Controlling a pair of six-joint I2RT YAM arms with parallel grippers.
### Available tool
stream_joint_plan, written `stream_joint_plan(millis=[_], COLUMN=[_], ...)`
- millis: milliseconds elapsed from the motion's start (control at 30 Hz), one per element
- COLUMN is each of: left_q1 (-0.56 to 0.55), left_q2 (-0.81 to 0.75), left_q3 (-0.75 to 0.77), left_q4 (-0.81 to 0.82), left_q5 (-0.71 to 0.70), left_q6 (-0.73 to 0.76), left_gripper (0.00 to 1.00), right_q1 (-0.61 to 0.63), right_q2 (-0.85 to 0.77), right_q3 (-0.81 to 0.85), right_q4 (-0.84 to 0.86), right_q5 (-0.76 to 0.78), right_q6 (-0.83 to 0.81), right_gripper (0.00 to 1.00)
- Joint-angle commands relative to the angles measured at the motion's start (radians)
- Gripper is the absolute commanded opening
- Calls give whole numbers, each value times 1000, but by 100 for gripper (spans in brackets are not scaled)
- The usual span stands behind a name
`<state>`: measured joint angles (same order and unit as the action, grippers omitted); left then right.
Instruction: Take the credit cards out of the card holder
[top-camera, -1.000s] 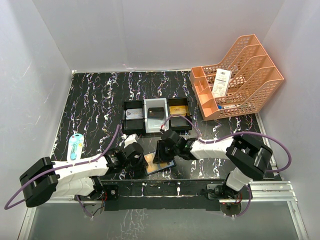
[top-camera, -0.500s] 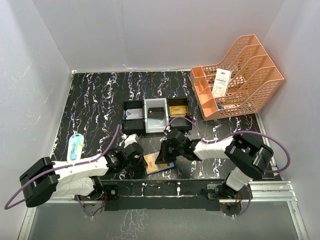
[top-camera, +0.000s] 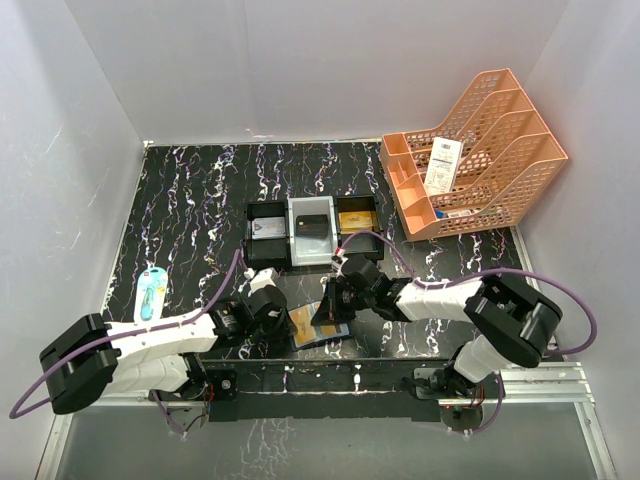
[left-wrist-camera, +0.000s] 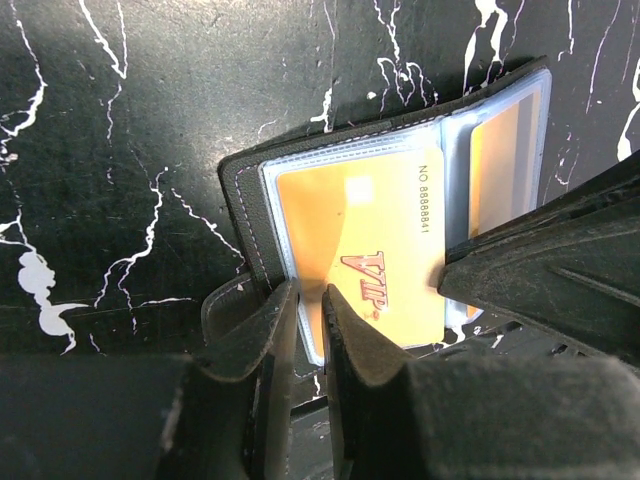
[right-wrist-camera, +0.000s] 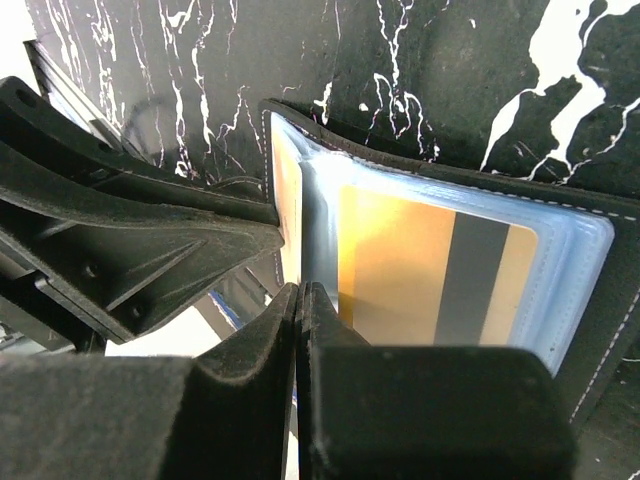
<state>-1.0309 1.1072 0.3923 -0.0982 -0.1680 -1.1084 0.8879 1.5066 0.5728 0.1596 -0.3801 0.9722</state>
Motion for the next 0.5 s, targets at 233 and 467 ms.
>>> stream_joint_plan(millis=[233,467], left_q1=[-4,-4], left_q2=[48,79], left_q3=[-29,-21], left_q4=[-15,-15], left_q5=[22,23], left_q6=[6,8], left_gripper=[15,14], right_q1=[-38,-72], right_q2=[-71,-80], right_q3=[-24,-39], right_q4=[55,43], right_q5=[-49,-91], right_q6=[-14,-48], right_gripper=[0,0])
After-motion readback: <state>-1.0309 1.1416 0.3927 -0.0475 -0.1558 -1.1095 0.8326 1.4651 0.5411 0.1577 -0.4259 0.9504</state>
